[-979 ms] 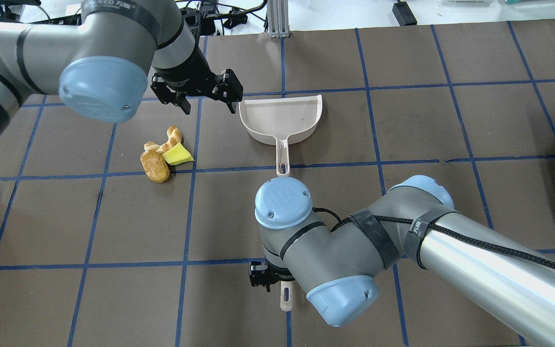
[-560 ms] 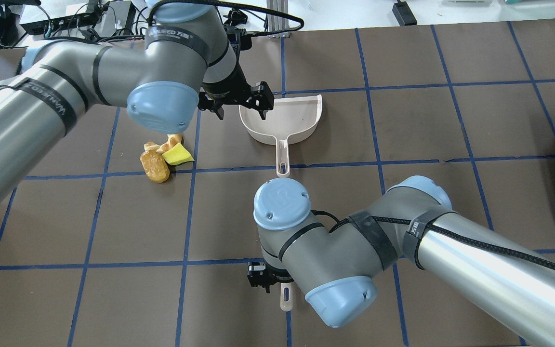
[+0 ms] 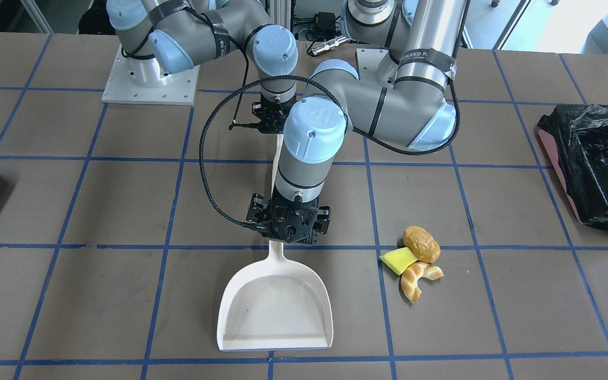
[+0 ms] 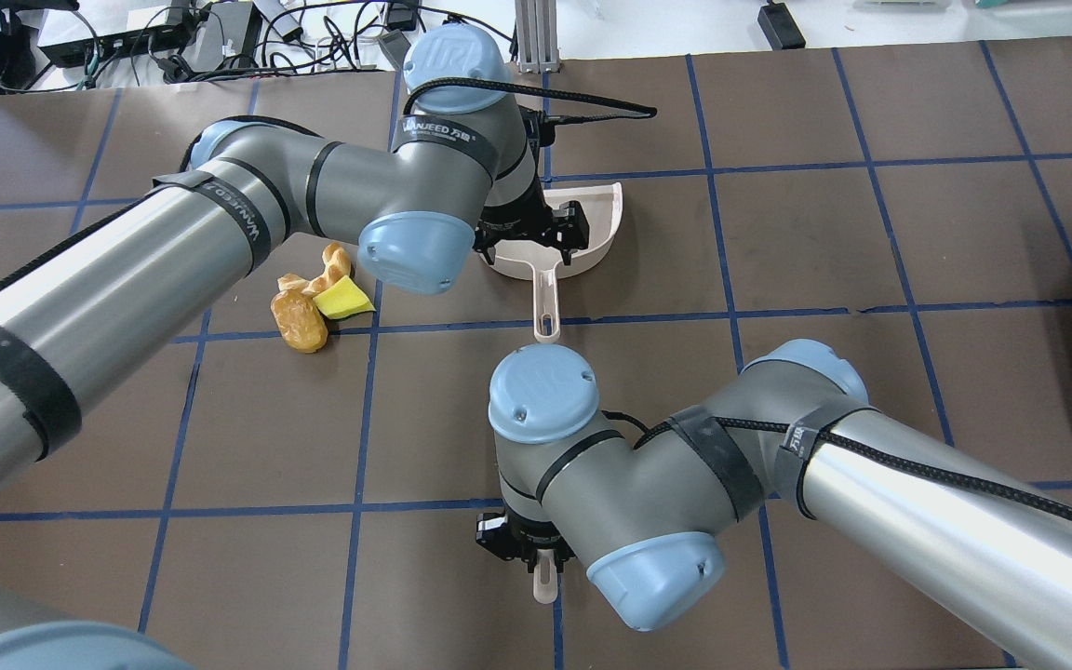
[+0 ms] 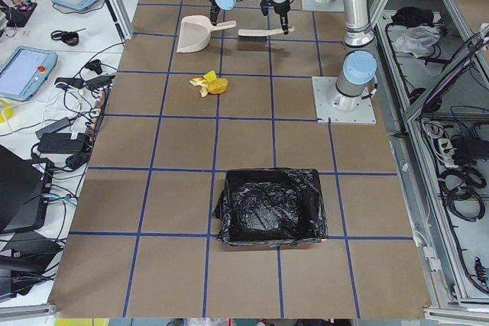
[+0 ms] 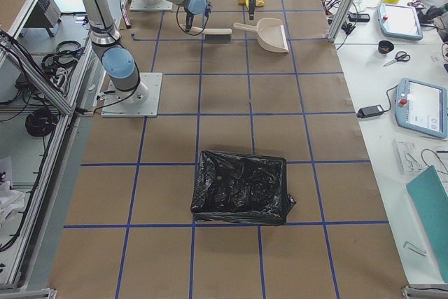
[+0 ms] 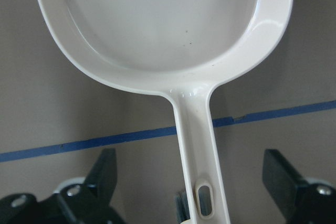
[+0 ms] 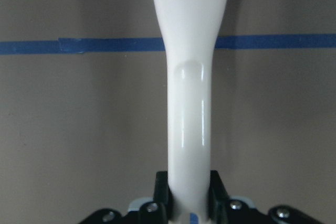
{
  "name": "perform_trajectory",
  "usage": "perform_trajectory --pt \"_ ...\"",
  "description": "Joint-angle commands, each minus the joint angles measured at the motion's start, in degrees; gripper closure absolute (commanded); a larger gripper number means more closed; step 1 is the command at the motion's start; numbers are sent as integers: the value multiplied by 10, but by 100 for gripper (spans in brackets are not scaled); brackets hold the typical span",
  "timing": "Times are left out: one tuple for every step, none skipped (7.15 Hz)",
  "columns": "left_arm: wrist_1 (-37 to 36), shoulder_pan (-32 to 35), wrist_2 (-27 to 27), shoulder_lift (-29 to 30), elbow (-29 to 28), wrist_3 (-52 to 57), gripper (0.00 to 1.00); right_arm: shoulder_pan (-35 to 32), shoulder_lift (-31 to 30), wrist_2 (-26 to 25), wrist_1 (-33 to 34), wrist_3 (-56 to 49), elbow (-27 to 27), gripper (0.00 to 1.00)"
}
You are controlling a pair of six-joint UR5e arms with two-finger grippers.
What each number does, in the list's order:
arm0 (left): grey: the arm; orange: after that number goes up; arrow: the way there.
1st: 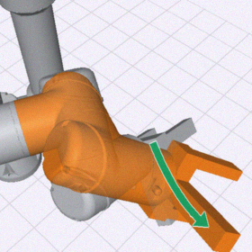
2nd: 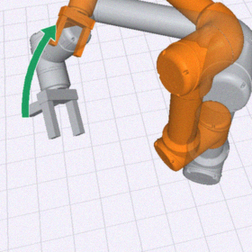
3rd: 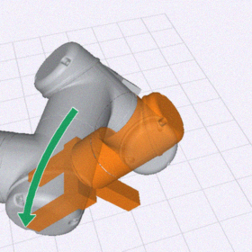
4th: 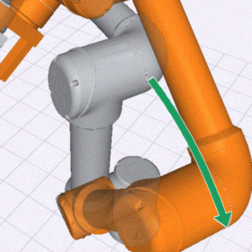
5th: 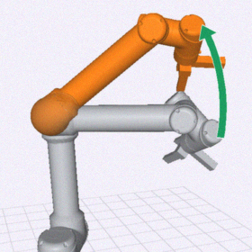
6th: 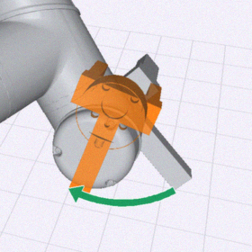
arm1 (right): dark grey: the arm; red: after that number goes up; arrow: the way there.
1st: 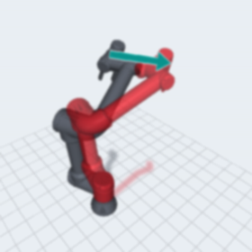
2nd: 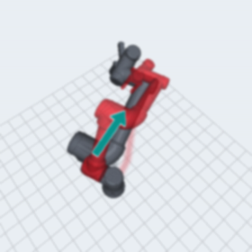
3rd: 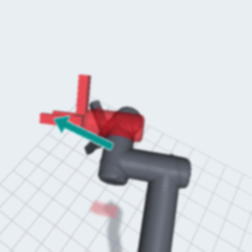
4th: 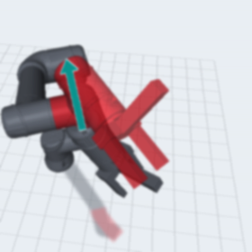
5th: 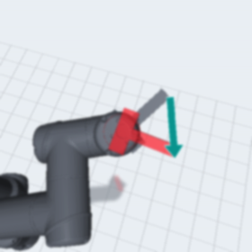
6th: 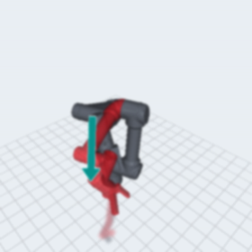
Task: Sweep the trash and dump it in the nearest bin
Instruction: 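Lift the brush with the right gripper while the left gripper reaches for the dustpan, then close the left gripper on the white dustpan handle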
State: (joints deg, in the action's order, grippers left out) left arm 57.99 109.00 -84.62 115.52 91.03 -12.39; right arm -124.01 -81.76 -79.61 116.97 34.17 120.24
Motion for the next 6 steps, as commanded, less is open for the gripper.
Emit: perform_trajectory --pt "-6 16 -1 22 5 -8 0 0 0 2 0 7 0 100" --pt "-5 17 -1 25 6 -2 2 0 0 2 0 20 0 100" --pt "-4 17 0 26 12 0 3 -1 0 2 0 26 1 100" --pt "-6 17 -1 25 18 1 10 -2 -1 2 0 29 1 100" --pt "-6 17 0 25 18 1 35 -4 -1 0 0 30 1 100" --pt "-6 17 0 25 18 1 58 -9 -1 0 1 30 0 100"
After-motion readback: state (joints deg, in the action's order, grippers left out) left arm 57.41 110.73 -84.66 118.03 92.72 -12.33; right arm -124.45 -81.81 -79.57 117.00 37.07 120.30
